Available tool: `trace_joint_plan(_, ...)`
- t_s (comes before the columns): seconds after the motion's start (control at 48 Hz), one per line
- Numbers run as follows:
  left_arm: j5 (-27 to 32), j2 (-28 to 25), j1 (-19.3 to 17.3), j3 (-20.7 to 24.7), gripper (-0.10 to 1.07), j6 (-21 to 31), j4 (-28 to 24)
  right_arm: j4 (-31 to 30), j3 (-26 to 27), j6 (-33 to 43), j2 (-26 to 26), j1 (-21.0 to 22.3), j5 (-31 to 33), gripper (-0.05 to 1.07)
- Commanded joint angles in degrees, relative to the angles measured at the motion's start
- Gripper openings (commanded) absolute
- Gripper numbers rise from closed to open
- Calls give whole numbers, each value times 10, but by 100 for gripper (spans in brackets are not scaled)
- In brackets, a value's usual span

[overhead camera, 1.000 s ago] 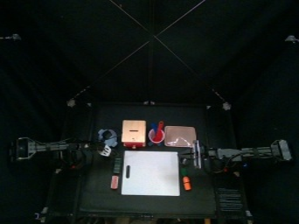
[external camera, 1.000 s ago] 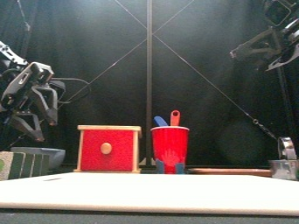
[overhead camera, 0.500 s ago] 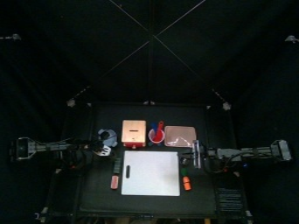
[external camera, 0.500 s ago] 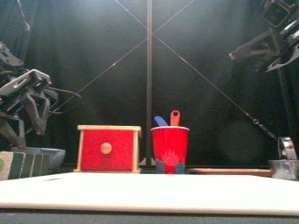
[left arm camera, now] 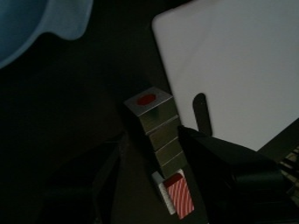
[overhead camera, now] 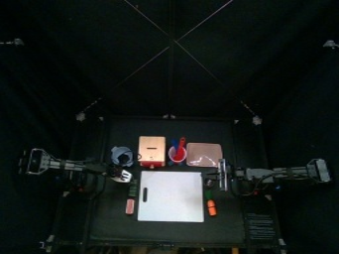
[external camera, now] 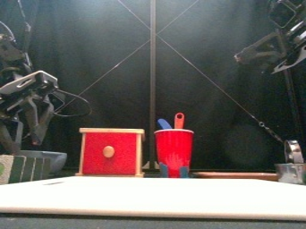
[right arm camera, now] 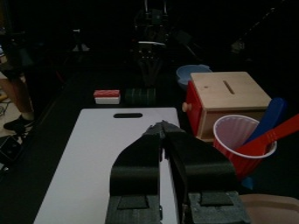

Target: Grab sushi roll

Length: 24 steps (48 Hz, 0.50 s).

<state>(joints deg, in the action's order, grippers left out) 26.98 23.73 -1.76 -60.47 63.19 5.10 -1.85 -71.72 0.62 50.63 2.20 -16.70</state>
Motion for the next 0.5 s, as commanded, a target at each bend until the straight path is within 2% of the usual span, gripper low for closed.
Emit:
trace_joint_plan(0.0, 4, -6, 8, 13, 87, 14, -7, 0, 5, 0, -6, 0, -3, 1)
trace_joint_plan(0.125, 14, -19, 13, 18, 90, 25, -8, 0, 4, 0, -7, 1, -3, 1)
trace_joint_plan(0.354, 18, -54, 27, 46, 102, 24, -11, -9, 3, 0, -12, 1, -3, 1)
trace_joint_plan(0.479, 18, -69, 28, 56, 102, 25, -13, -14, 3, 0, -16, 1, -3, 1)
